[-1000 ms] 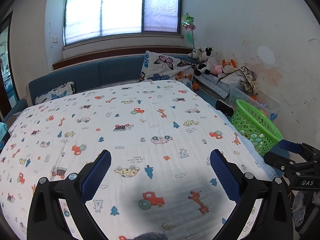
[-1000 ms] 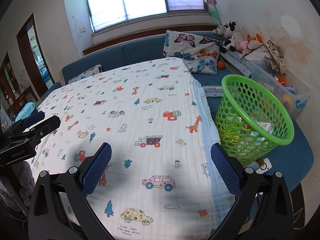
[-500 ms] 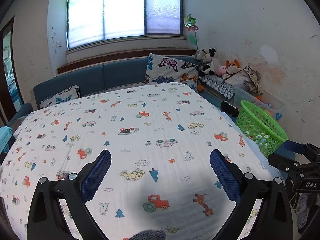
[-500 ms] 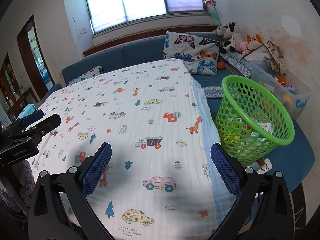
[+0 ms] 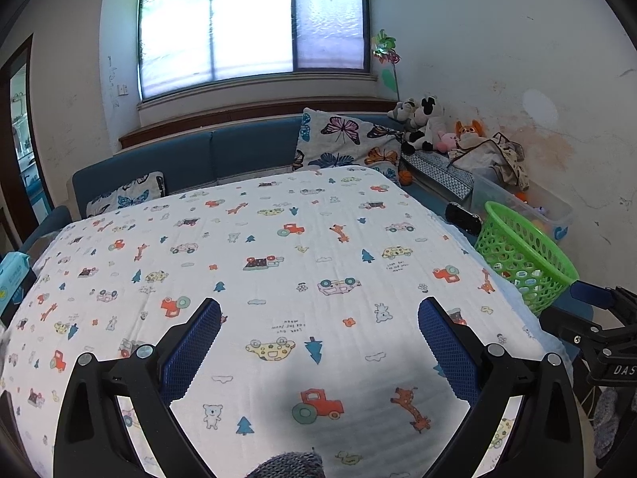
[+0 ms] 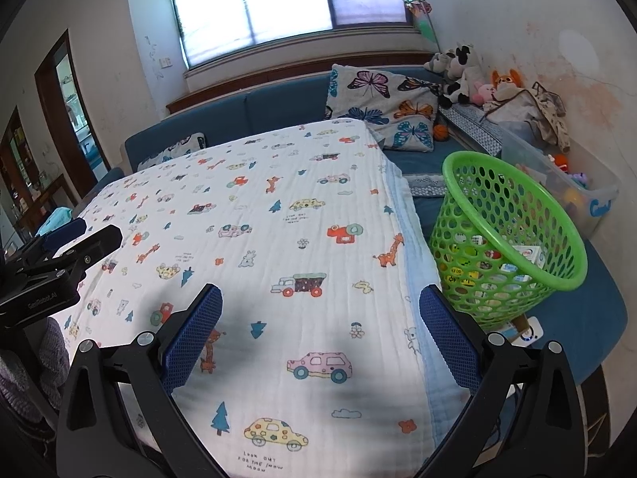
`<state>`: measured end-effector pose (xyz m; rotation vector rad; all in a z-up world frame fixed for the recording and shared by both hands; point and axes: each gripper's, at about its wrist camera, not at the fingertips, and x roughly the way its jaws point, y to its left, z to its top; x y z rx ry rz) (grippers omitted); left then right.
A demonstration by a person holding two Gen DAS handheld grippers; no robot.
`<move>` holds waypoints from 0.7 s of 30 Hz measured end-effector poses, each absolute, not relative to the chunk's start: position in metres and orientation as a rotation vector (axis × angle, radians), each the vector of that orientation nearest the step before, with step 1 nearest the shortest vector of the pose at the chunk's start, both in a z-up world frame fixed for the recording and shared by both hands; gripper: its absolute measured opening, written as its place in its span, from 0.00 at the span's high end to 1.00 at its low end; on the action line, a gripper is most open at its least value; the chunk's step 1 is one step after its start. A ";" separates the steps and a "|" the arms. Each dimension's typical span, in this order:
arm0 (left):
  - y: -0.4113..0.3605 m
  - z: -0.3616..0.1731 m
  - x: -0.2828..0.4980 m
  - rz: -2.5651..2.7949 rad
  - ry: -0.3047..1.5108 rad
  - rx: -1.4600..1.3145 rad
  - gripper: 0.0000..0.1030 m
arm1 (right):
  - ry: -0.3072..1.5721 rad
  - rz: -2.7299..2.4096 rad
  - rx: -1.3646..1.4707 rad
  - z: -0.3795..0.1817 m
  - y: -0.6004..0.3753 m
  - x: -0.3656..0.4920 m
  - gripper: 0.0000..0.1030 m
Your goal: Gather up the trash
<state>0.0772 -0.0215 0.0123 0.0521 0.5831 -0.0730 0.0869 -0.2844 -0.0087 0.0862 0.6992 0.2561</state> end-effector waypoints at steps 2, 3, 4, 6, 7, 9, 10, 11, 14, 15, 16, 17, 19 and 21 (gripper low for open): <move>-0.022 0.012 0.078 -0.073 0.585 0.054 0.07 | 0.700 0.256 0.086 -0.009 -0.284 0.087 0.04; -0.021 0.012 0.078 -0.075 0.586 0.054 0.07 | 0.699 0.256 0.085 -0.009 -0.284 0.087 0.04; -0.022 0.011 0.078 -0.073 0.585 0.054 0.07 | 0.698 0.256 0.085 -0.009 -0.284 0.087 0.04; -0.022 0.011 0.078 -0.075 0.588 0.053 0.07 | 0.699 0.257 0.087 -0.009 -0.284 0.087 0.04; -0.022 0.011 0.078 -0.075 0.588 0.053 0.07 | 0.699 0.256 0.087 -0.009 -0.284 0.087 0.04; -0.022 0.011 0.078 -0.074 0.589 0.054 0.07 | 0.698 0.256 0.087 -0.009 -0.284 0.087 0.04; -0.022 0.011 0.078 -0.074 0.589 0.054 0.07 | 0.699 0.256 0.087 -0.009 -0.284 0.087 0.04; -0.021 0.011 0.078 -0.074 0.589 0.054 0.07 | 0.698 0.256 0.086 -0.009 -0.284 0.087 0.04; -0.021 0.011 0.077 -0.074 0.589 0.052 0.07 | 0.698 0.257 0.086 -0.008 -0.284 0.087 0.04; -0.021 0.011 0.078 -0.075 0.590 0.053 0.07 | 0.698 0.257 0.086 -0.008 -0.283 0.087 0.04; -0.021 0.011 0.078 -0.074 0.591 0.055 0.07 | 0.698 0.257 0.085 -0.008 -0.283 0.087 0.04; -0.021 0.011 0.078 -0.072 0.589 0.054 0.07 | 0.698 0.258 0.086 -0.008 -0.283 0.087 0.04; -0.021 0.011 0.078 -0.074 0.591 0.053 0.07 | 0.698 0.258 0.087 -0.008 -0.283 0.087 0.04; -0.021 0.011 0.078 -0.073 0.590 0.054 0.07 | 0.698 0.258 0.087 -0.008 -0.283 0.087 0.04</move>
